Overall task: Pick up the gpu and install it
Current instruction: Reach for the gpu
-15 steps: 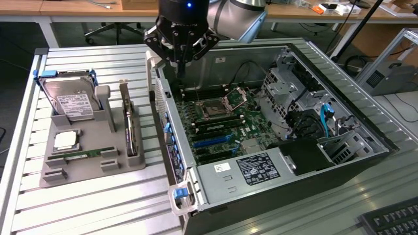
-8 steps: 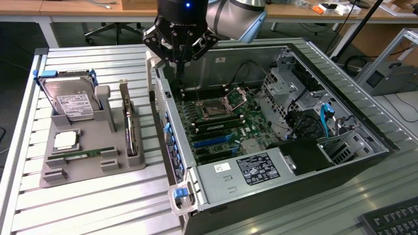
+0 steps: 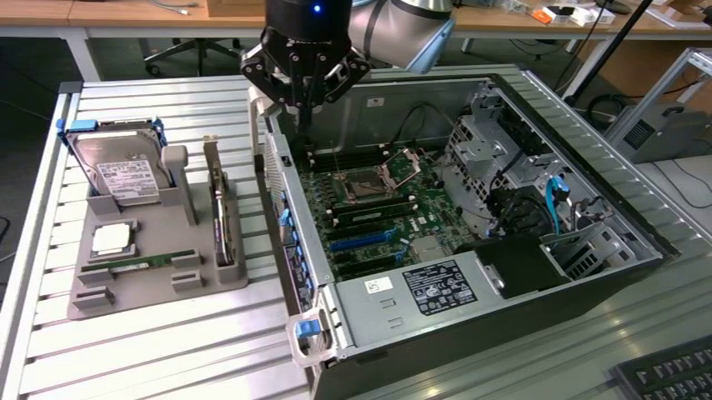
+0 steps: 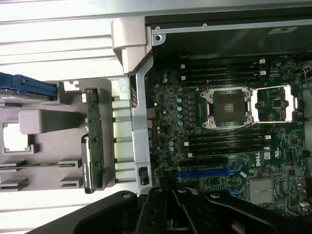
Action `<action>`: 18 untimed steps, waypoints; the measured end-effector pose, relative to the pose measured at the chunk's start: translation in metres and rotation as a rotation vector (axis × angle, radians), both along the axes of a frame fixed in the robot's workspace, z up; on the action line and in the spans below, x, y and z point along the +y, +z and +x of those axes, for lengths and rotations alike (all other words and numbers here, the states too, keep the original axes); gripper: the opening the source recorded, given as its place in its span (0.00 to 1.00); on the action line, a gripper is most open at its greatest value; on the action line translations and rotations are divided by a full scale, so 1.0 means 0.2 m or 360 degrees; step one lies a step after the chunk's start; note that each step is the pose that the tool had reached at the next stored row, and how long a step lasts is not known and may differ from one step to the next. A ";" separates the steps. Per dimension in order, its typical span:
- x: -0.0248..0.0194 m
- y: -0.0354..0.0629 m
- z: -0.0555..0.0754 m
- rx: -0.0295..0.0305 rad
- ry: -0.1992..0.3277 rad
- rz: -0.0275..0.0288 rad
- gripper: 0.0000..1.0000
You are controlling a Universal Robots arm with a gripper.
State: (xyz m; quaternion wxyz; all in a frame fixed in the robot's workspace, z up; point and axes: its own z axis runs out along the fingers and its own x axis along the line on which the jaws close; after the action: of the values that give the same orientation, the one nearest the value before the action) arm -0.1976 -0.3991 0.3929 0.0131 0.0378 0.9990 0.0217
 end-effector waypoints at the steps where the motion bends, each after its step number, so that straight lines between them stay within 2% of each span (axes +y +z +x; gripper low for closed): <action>1: 0.000 0.000 0.00 0.00001 0.0000 -0.00001 0.10; 18: 0.000 0.000 -0.03 0.00000 0.0000 0.00000 0.10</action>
State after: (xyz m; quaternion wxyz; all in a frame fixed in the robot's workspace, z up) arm -0.2033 -0.3991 0.3928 0.0131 0.0379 0.9990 0.0217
